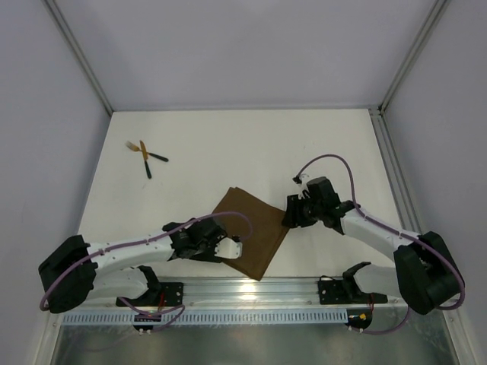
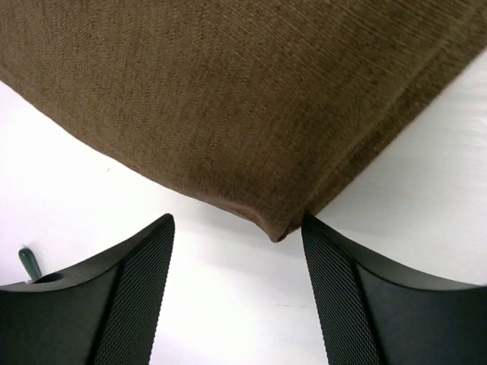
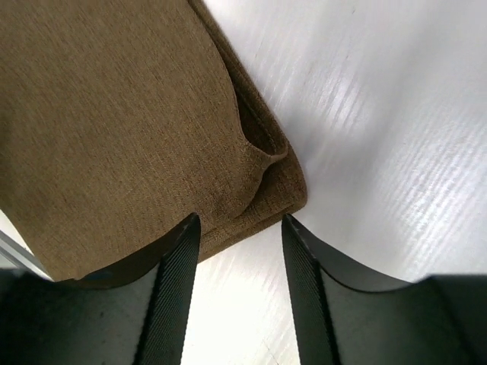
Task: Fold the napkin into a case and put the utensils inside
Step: Rotate the lower triangle-folded napkin at the center of the board.
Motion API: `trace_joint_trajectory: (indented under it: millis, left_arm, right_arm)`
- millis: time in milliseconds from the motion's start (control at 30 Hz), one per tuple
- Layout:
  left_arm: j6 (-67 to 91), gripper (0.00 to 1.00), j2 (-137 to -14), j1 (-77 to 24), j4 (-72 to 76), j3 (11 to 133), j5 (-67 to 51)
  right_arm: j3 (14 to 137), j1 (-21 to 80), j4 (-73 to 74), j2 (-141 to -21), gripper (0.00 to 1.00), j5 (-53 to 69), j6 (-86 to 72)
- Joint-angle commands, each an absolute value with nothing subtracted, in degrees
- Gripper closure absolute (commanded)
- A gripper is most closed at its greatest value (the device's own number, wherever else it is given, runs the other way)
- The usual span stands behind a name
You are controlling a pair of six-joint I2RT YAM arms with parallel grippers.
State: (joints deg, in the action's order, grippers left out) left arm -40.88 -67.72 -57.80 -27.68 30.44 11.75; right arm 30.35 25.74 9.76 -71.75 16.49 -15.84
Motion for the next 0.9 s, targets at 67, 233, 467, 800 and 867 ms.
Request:
trace_joint_trajectory:
  millis: [67, 233, 467, 800, 867]
  left_arm:
    - [-38.76, 0.25, -62.24, -57.57, -43.73, 36.11, 7.04]
    - [-37.44, 0.42, -57.57, -56.08, -50.62, 38.76, 4.67]
    - [-35.86, 0.61, -61.25, -53.09, -48.0, 34.19, 2.36]
    - [-30.85, 0.68, -78.13, -51.95, -27.53, 35.59, 7.91]
    - [-29.89, 0.68, -80.49, -50.55, -25.85, 36.65, 7.65]
  right_arm:
    - [39.53, 25.58, 16.34, -67.76, 0.45, 10.38, -12.31]
    - [50.44, 26.71, 20.04, -75.4, 0.55, 8.87, -8.44]
    - [53.0, 32.26, 9.94, -84.09, 0.78, 19.67, -9.66]
    - [49.5, 31.2, 3.88, -94.31, 0.84, 16.88, -15.19]
    - [46.16, 30.41, 2.82, -93.35, 0.84, 16.44, -16.08]
